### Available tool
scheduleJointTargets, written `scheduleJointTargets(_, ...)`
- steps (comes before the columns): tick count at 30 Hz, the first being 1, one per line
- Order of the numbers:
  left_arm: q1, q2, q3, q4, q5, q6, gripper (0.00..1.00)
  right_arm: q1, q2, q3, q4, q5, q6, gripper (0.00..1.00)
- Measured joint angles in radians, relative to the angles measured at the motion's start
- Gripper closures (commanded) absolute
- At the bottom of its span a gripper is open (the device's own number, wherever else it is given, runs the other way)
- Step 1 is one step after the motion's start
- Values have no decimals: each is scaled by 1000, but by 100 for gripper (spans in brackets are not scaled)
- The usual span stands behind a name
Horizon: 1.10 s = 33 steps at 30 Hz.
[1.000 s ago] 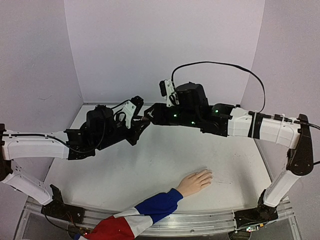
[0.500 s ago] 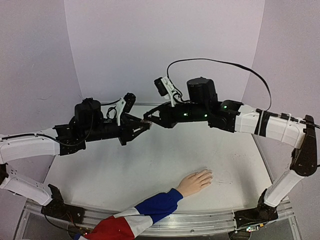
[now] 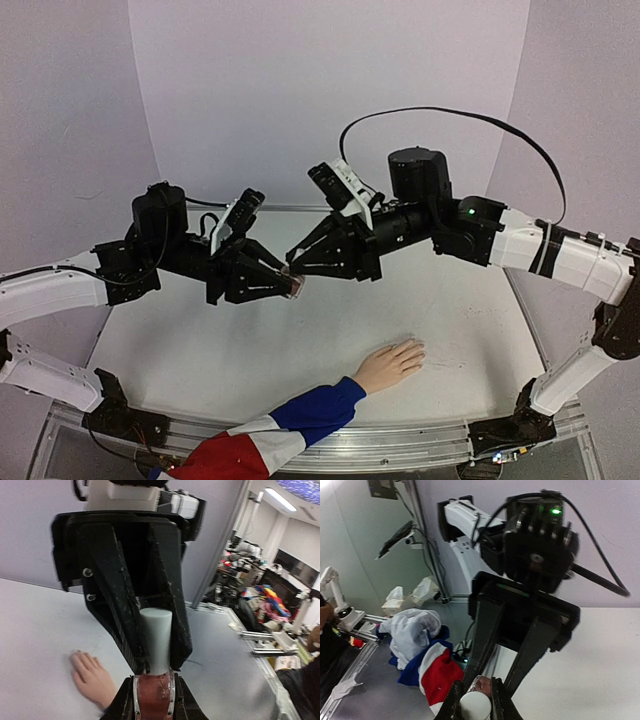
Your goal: Paint the nails
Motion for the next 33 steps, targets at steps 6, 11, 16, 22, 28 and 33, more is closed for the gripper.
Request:
scheduleJointTargets(6, -2, -40, -56, 23, -477, 126, 100, -5, -100, -88, -75, 417, 31, 14)
scheduleJointTargets(11, -3, 57, -34, 55, -871, 233, 100, -5, -101, -89, -96, 845, 150, 9)
scheduleJointTargets(16, -3, 243, 64, 55, -1106, 298, 100, -10, 42, 56, -103, 1120, 301, 13)
scheduleJointTargets(22, -5, 368, 145, 66, -1237, 328, 100, -10, 282, 279, -99, 1260, 463, 23)
scheduleJointTargets(28, -5, 375, 151, 93, -1271, 330, 100, -16, 410, 390, -111, 1281, 545, 44)
scheduleJointTargets(33, -5, 376, 151, 101, -1264, 318, 100, -21, 424, 402, -93, 1248, 581, 70)
